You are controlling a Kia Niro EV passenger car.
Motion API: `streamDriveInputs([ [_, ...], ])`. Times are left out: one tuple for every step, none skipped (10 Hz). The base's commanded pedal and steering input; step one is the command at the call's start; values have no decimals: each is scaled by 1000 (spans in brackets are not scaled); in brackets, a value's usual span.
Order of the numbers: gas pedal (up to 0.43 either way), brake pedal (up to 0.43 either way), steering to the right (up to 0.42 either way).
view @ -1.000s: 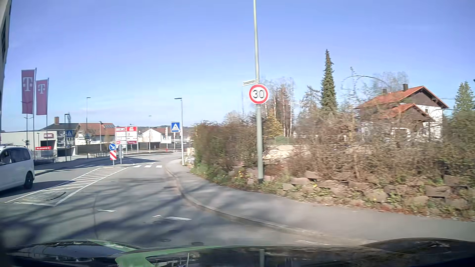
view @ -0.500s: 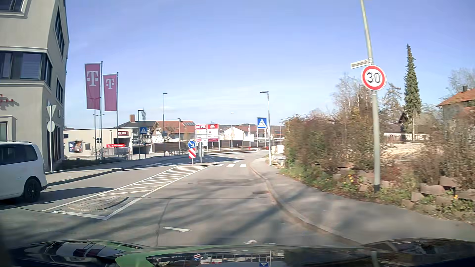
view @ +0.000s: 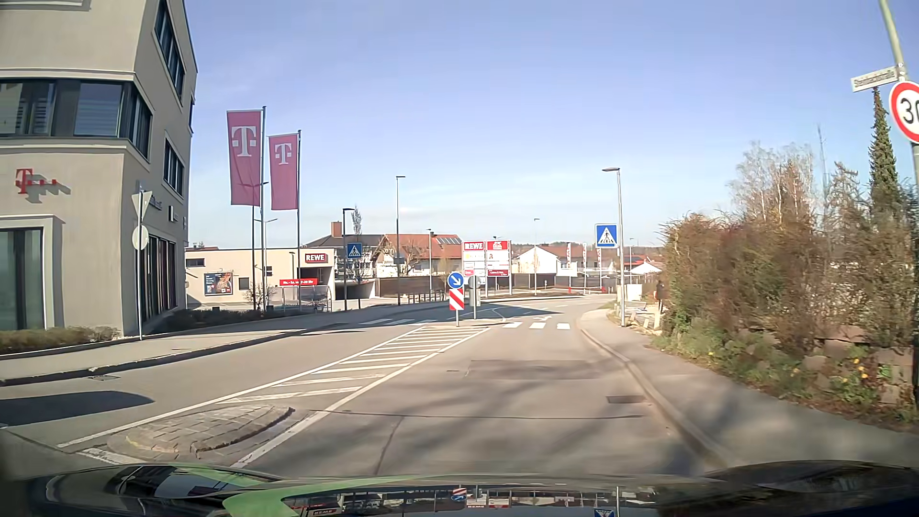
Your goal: Follow the waypoints while adhering to traffic rules and regulations
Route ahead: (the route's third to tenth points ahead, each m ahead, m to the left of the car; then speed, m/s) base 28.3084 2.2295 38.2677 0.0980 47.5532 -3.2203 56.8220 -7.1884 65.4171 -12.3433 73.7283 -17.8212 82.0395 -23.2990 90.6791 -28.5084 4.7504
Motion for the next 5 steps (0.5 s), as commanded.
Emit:
streamDriveInputs([
  [130, 0, -51],
  [130, 0, -10],
  [130, 0, 25],
  [130, 0, 44],
  [130, 0, 55],
])
